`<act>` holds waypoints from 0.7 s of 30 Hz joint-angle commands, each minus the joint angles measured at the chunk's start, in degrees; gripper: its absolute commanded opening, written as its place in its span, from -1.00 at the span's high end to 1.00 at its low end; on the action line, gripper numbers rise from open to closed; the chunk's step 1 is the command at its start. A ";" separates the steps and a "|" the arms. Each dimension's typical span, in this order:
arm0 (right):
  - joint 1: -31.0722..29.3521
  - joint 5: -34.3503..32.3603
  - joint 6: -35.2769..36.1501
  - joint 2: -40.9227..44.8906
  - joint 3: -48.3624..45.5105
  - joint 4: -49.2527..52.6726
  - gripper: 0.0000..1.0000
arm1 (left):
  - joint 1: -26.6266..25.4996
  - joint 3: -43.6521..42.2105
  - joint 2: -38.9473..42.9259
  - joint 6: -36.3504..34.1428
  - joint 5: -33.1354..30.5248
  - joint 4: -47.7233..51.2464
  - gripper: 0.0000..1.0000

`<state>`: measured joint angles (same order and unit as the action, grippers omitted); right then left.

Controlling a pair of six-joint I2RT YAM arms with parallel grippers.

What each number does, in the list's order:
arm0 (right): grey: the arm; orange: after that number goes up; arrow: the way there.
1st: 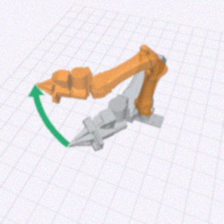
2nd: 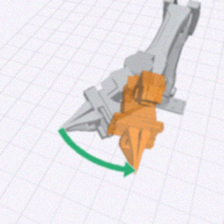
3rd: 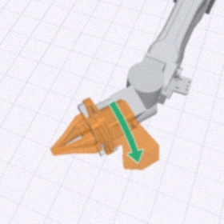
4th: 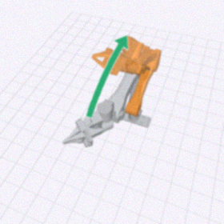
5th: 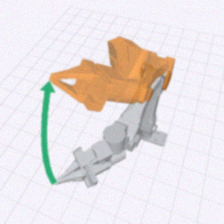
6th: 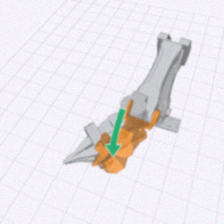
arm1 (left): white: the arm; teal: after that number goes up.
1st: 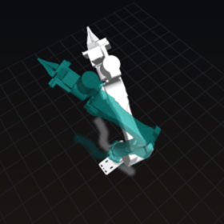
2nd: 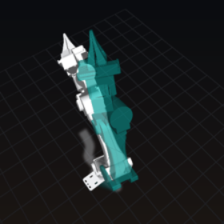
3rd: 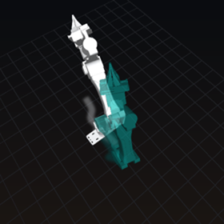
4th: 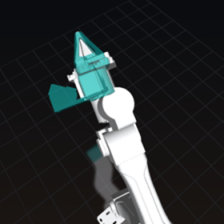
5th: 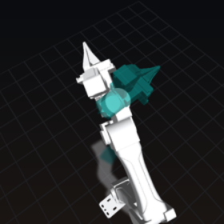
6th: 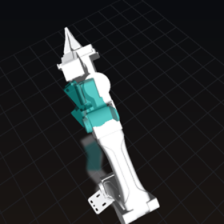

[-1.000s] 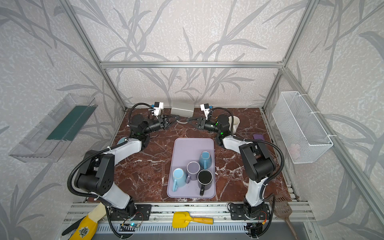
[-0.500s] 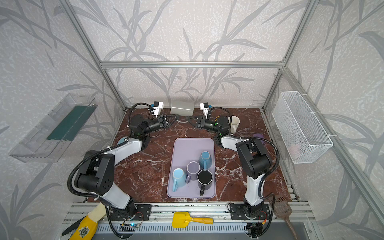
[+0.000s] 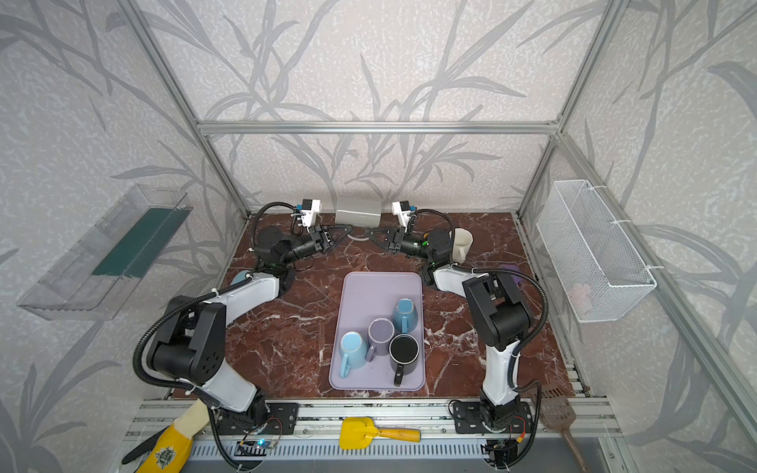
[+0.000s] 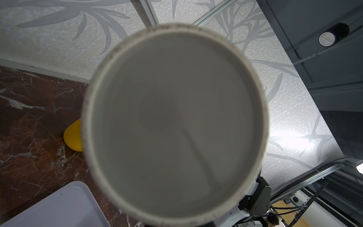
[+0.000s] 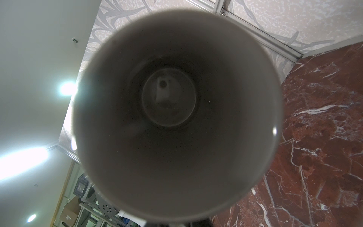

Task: Turn the mug right side up
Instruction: 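Close the right gripper on the grey mug's rim while the left holds its base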

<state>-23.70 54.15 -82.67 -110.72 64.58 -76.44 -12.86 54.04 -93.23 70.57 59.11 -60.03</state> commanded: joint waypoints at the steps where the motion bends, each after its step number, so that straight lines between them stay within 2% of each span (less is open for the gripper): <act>1: -0.20 -0.49 1.62 0.31 1.52 -1.58 1.00 | -0.85 1.07 0.51 0.79 2.77 -5.64 0.97; 5: -0.10 -0.97 1.81 0.50 1.34 -1.07 1.00 | -0.87 1.38 0.50 -0.91 2.50 -2.36 0.67; 8: -0.03 -0.84 2.05 0.72 1.32 -0.65 1.00 | -0.94 1.49 1.09 -2.96 2.31 0.96 0.55; 15: -0.03 -0.66 8.52 3.58 -0.06 6.71 1.00 | -0.94 1.73 3.55 -10.76 1.16 12.45 0.44; 21: 0.02 -0.45 15.53 6.94 -0.68 15.55 1.00 | -0.98 2.09 4.13 -13.52 0.68 17.43 0.40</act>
<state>-23.70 54.33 -73.56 -108.49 63.48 -62.15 -13.15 54.04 -92.20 59.96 58.59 -43.40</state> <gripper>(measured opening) 0.161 0.299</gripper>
